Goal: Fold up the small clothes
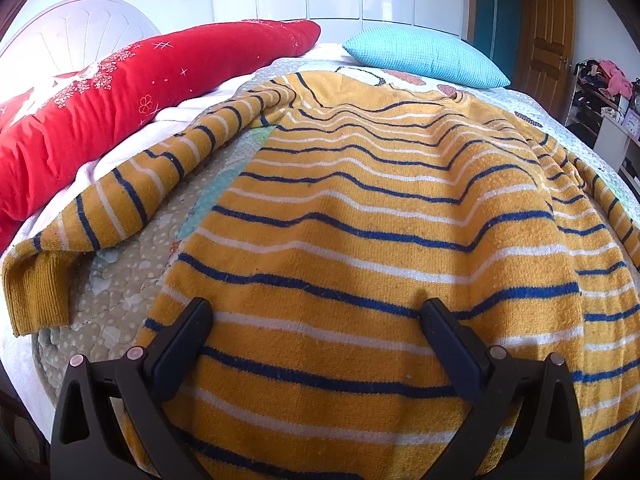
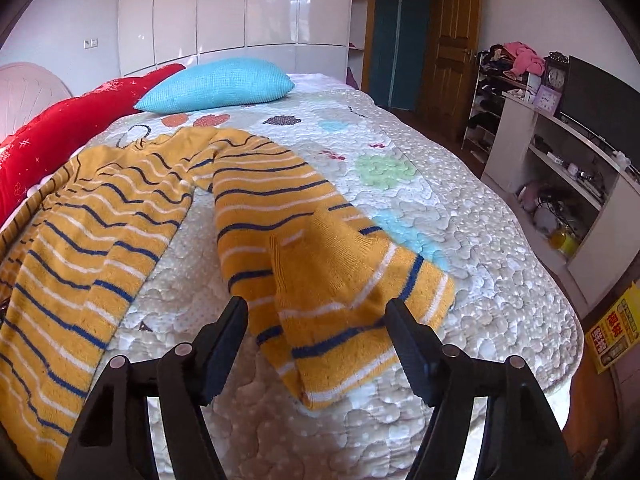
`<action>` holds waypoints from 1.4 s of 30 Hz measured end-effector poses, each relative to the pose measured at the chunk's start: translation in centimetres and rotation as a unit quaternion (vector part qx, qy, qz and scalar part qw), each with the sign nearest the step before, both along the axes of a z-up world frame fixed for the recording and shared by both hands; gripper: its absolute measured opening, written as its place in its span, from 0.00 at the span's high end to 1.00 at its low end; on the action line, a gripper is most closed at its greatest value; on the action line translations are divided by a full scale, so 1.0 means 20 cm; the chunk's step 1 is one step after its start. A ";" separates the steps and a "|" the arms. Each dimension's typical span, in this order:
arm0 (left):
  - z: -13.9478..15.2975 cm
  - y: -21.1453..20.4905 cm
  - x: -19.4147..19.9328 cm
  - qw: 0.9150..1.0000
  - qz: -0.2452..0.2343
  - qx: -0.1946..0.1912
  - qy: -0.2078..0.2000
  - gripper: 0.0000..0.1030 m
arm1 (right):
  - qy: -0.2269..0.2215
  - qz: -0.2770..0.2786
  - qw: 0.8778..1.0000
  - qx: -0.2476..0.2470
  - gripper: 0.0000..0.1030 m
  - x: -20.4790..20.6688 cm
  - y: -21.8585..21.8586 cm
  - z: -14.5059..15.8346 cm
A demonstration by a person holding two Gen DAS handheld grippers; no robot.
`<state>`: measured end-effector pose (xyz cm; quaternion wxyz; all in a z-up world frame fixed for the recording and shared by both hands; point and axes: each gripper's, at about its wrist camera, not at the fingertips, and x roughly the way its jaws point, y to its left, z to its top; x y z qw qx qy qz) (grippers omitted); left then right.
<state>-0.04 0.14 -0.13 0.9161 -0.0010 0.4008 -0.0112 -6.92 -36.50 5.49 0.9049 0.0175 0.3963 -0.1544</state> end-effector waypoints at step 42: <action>0.15 0.82 0.00 0.992 0.081 0.072 0.059 0.57 | -0.022 0.062 0.998 -0.002 0.28 -0.17 0.49 0.04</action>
